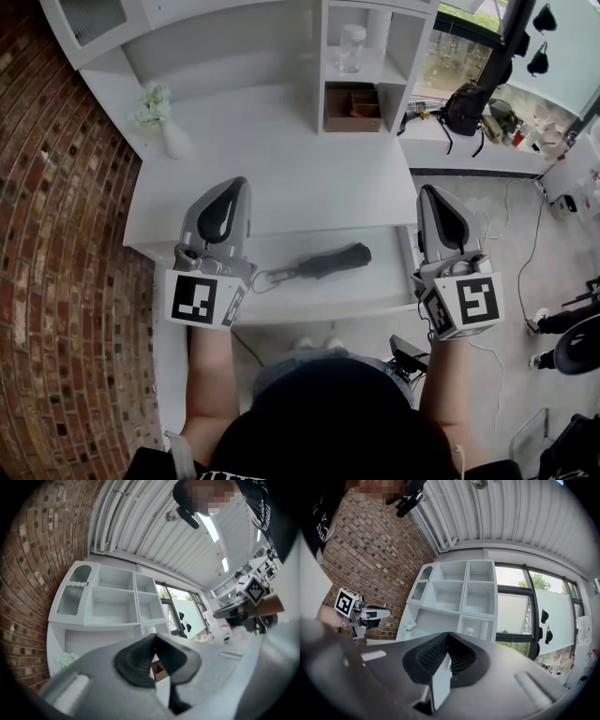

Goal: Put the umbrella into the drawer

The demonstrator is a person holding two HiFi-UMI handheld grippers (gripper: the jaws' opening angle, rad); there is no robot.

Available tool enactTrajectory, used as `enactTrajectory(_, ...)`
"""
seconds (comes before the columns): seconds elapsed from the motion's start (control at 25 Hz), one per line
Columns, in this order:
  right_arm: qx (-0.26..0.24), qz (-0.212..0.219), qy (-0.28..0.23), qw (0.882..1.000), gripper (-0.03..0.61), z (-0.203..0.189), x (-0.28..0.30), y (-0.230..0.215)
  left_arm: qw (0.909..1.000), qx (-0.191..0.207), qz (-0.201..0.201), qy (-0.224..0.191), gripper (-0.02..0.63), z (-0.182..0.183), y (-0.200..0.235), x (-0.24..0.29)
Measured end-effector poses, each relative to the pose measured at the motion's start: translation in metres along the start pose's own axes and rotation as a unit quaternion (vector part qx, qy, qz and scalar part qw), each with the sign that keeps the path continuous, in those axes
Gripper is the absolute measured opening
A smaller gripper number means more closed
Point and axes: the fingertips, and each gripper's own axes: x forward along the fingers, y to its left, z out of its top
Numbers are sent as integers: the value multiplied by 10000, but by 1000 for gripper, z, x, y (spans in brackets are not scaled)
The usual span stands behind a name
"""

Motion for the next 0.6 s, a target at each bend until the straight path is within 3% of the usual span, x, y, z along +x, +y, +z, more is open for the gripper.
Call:
enactTrajectory(0.32,-2,-24,49,10000,5,-2,-1,0,9998,-87,168,-119,-4,9,11,-3)
enactTrajectory(0.6,28,-69,-41,10000,5,3,-5,-2,9990,133,420,-35,-5,13,22,-10)
